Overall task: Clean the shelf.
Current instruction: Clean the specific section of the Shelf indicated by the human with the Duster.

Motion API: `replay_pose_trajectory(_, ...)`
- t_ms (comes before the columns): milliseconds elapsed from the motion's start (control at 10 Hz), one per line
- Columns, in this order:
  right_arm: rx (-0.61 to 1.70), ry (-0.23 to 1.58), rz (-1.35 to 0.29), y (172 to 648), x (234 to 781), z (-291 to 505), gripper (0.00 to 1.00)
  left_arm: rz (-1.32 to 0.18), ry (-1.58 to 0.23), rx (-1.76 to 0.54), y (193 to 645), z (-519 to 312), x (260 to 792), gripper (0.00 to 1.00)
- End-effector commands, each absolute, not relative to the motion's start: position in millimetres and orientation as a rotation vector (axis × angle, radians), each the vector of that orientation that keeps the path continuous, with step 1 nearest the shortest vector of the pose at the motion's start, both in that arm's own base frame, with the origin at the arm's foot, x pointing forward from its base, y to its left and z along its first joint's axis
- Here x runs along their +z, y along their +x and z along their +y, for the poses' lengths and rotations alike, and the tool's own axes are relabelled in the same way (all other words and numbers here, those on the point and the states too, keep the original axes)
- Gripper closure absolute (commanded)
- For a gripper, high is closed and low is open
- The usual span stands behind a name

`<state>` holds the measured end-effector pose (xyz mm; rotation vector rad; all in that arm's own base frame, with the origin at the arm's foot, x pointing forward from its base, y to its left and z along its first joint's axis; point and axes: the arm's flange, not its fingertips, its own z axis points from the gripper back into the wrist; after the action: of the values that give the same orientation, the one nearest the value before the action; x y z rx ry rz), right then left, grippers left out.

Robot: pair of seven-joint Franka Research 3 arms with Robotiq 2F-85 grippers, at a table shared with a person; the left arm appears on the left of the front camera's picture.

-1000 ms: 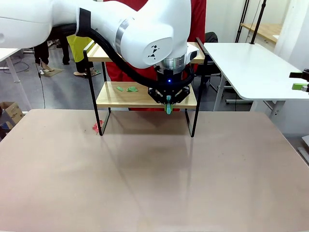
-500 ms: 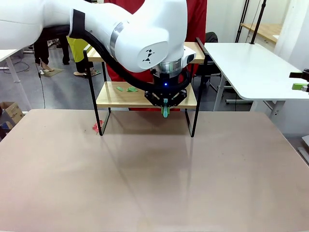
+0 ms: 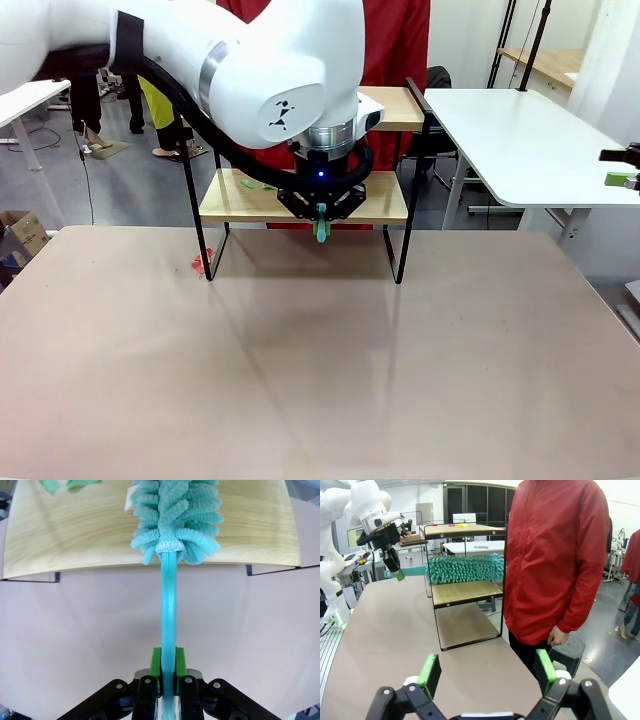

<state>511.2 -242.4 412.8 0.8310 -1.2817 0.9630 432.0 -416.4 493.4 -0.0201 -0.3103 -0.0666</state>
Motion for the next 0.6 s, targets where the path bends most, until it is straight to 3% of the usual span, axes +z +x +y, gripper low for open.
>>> replay_pose_trajectory(0,0.966,0.831,-1.284,510,415,-241,0.00,-0.309,-0.010,-0.063,419,-396,491,0.87)
replay_pose_trajectory(500,0.966,0.831,-1.284,510,415,-241,0.00,-0.301,0.044,-0.010,397,-351,494,0.87)
